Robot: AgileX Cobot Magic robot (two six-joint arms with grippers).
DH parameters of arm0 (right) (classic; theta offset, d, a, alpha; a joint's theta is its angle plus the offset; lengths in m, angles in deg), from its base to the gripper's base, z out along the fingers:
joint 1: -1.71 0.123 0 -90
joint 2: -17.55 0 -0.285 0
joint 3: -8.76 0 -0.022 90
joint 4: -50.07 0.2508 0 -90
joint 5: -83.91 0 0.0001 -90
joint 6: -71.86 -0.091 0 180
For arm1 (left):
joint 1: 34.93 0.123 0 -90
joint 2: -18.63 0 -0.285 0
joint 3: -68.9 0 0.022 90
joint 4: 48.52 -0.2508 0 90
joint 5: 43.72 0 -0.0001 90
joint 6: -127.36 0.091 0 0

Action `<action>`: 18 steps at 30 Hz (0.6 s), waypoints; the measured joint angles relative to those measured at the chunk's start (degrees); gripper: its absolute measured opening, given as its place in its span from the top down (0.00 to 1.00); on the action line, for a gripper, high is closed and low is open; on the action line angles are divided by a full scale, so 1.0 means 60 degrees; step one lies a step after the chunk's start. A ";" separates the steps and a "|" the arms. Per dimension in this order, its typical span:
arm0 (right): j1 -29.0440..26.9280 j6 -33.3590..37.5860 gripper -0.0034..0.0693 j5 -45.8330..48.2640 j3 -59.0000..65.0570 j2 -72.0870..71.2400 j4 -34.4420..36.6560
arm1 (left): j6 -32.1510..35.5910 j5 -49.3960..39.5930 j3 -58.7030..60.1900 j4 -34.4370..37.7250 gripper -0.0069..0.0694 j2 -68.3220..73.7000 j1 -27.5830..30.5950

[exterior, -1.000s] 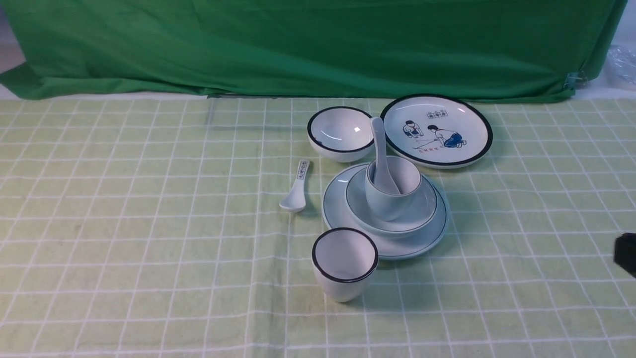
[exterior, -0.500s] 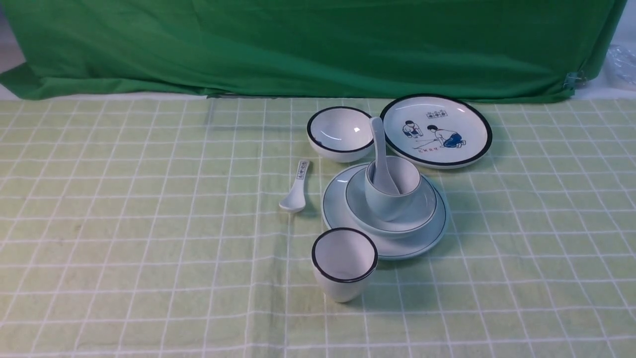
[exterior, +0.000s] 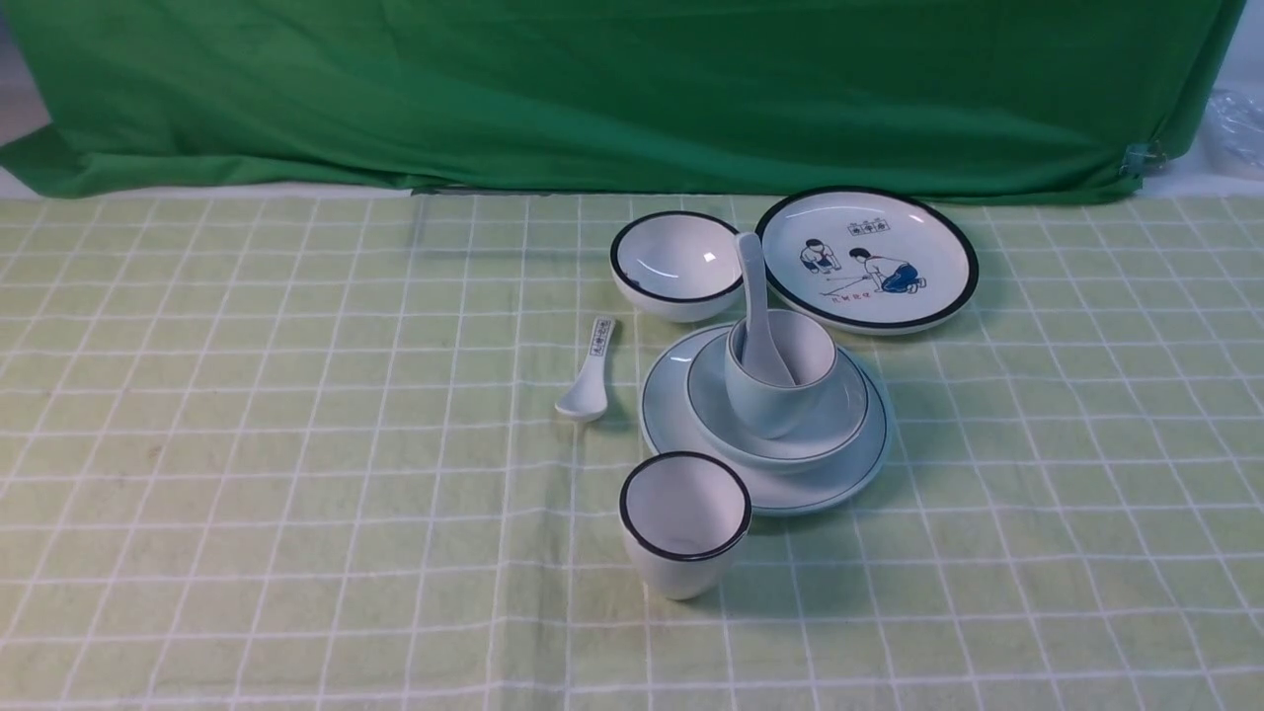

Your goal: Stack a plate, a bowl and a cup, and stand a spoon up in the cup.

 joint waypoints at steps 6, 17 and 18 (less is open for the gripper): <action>0.0000 0.0000 0.87 0.0000 0.0000 0.0000 0.0000 | 0.0000 0.0000 0.0000 0.0000 0.91 0.0000 0.0000; 0.0000 0.0000 0.83 -0.0008 0.0000 0.0000 0.0000 | -0.0009 0.2863 0.0000 0.0211 0.91 -0.0034 0.1792; 0.0000 0.0000 0.83 -0.0008 0.0000 0.0000 0.0000 | -0.0051 0.3345 0.0000 0.0241 0.91 -0.0123 0.2500</action>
